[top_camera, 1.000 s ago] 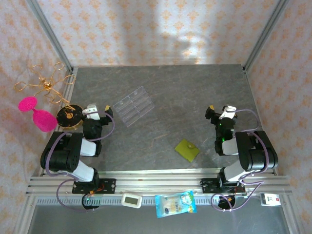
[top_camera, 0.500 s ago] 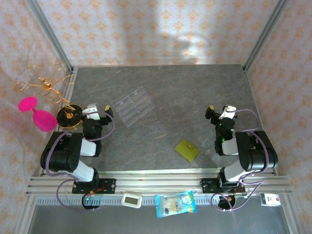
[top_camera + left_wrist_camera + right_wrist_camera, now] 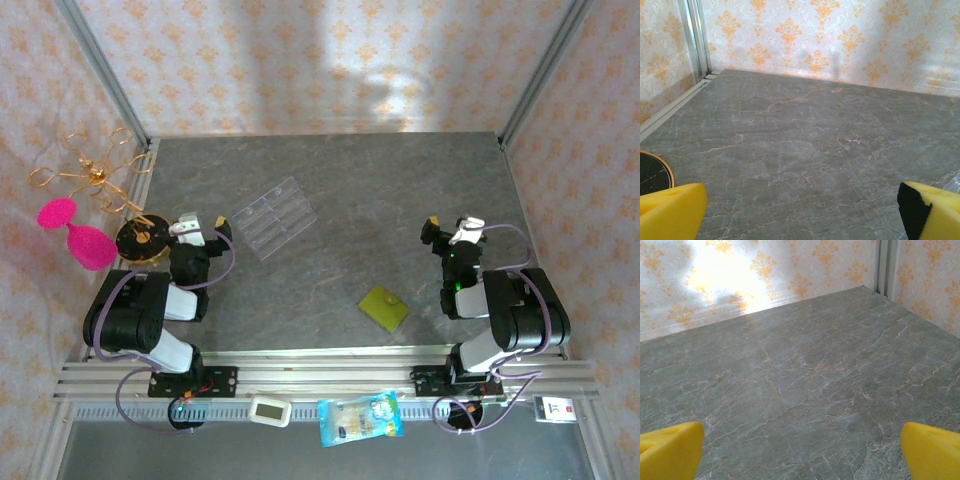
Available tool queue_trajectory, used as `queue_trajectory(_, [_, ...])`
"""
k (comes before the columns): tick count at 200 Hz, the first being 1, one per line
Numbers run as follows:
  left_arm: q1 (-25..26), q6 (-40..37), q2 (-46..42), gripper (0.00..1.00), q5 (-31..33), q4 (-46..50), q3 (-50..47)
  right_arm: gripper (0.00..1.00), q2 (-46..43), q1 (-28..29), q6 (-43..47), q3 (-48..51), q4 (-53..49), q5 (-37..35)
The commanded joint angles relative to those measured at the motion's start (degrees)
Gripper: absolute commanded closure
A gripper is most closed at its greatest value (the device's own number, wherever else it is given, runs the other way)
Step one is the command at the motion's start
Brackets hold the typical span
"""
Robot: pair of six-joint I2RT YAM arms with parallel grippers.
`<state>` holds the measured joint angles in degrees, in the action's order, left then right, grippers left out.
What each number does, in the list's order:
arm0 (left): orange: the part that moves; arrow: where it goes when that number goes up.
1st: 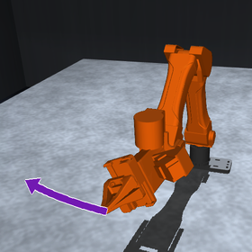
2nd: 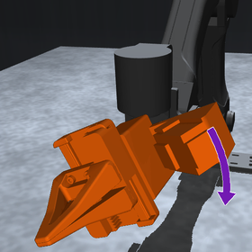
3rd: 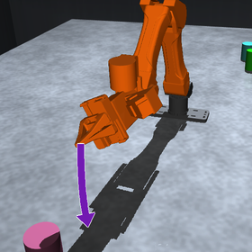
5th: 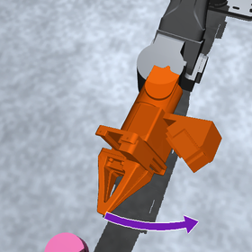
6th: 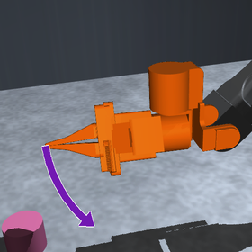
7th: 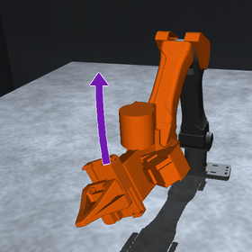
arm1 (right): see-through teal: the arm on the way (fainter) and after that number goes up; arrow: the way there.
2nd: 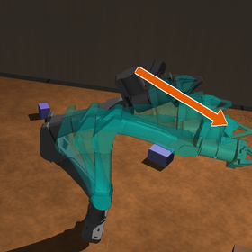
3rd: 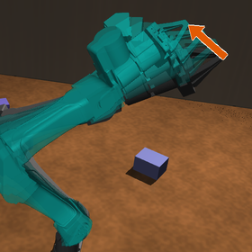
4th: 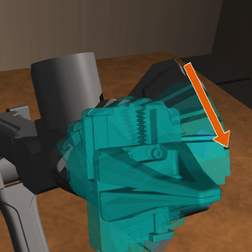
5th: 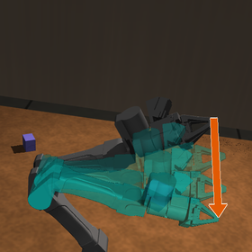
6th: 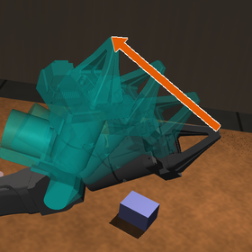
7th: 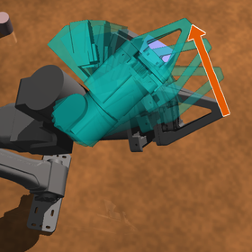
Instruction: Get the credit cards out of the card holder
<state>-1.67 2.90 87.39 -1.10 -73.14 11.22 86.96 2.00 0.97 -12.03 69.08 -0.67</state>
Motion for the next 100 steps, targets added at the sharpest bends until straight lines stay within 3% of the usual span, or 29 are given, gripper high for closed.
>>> queue_trajectory(1, [-0.6,-0.8,0.6,0.01,-0.8,-2.5,1.0,0.0,0.3,0.3,0.9,-1.0,2.2,-1.7])
queue_trajectory(86, [-0.5,-0.9,0.4,0.01,-0.4,-2.9,0.9,0.0,0.0,0.1,0.5,-0.9,2.4,-1.4])
queue_trajectory(100, [0.7,-2.0,-2.7,0.01,0.7,-2.6,-0.4,0.0,-2.4,0.1,0.6,-3.7,-4.5,-1.2])
